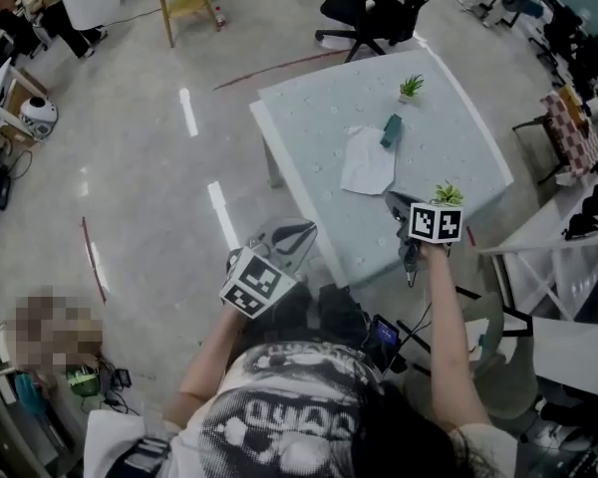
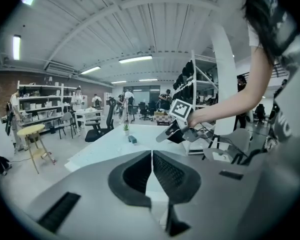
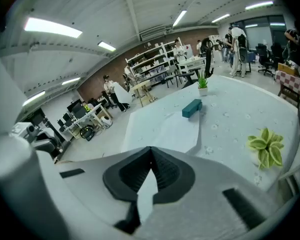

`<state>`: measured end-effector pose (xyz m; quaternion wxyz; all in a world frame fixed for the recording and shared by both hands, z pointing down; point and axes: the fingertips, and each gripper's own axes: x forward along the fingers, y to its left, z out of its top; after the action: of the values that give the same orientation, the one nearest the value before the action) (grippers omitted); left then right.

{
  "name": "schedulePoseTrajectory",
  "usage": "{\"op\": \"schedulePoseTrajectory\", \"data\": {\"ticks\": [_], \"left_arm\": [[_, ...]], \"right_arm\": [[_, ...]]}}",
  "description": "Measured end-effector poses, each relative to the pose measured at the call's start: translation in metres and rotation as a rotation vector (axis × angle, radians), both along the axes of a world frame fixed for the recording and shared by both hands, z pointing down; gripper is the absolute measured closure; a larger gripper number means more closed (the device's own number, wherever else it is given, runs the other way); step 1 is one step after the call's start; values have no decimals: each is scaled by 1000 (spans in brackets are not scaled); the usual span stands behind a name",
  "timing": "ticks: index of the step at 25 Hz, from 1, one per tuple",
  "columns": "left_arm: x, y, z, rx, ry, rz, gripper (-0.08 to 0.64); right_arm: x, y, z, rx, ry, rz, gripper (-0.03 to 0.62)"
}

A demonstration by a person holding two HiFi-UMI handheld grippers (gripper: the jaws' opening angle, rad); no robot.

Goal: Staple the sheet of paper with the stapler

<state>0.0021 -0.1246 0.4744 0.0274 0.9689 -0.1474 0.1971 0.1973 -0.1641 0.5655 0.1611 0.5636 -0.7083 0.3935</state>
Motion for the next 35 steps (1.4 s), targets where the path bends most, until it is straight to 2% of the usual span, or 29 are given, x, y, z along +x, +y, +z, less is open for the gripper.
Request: {"op": "schedulePoseTrajectory", "data": {"ticks": [8,15,24,35], "left_arm": [[4,16,10,-26,-5,23,554],[17,39,7,-14,-17,5,552],[27,108,3,-1,-48,-14,554],[15,182,3,11,-62,-56,552]], "right_arm": [[-16,41,-9,55,-45,63,589],[-24,80,-23,114,-98,74,589],[-34,148,-38,215,-117,62,589],[-59,227,-53,324,-116,39,604]]}}
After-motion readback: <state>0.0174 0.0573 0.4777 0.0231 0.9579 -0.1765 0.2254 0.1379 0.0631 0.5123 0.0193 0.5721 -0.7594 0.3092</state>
